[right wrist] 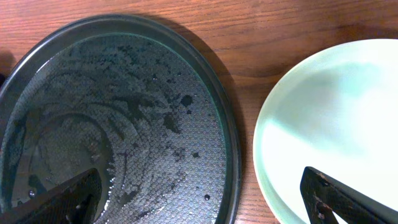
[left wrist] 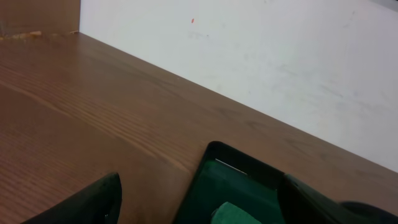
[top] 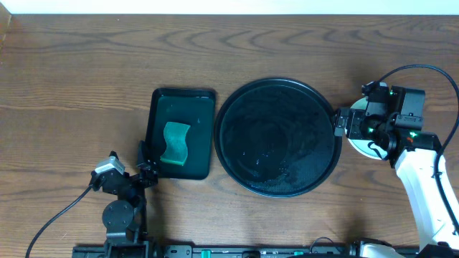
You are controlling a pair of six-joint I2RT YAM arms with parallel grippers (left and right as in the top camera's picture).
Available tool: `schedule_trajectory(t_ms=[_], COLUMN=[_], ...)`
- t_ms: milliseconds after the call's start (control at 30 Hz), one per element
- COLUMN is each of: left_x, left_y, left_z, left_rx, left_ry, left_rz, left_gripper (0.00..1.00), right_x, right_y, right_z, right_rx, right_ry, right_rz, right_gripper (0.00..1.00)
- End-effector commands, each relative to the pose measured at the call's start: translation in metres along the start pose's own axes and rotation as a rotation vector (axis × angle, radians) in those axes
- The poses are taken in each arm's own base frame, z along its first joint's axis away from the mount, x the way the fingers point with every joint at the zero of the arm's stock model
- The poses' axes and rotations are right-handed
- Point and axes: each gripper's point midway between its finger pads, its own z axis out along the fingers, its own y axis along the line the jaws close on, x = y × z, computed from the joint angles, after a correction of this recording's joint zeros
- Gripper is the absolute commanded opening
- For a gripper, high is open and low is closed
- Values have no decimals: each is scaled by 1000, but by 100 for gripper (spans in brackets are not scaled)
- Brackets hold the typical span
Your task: Clean dirty plates on tray and stack at the side
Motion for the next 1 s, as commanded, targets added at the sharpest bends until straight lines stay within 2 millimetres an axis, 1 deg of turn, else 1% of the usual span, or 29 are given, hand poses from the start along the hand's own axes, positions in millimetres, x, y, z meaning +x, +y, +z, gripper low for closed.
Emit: schedule_trajectory(t_ms=[0, 167, 567, 967], left_x=[15, 15, 15, 15], left_y=[7, 7, 7, 7], left_z=[0, 0, 0, 0], left_rx=[-26, -26, -26, -26], left_ry=[47, 47, 47, 47], left_rz=[33, 33, 33, 33], left_gripper=[80, 80, 80, 80], right_x=[-7, -7, -21, -23], right_y=[6, 6, 14, 15], right_z=[-4, -5, -30, -34], right_rx=[-13, -13, -15, -16], right_ry=[-18, -20, -110, -123], right_rz=[-34, -35, -63, -67], right_gripper=[99, 99, 99, 99])
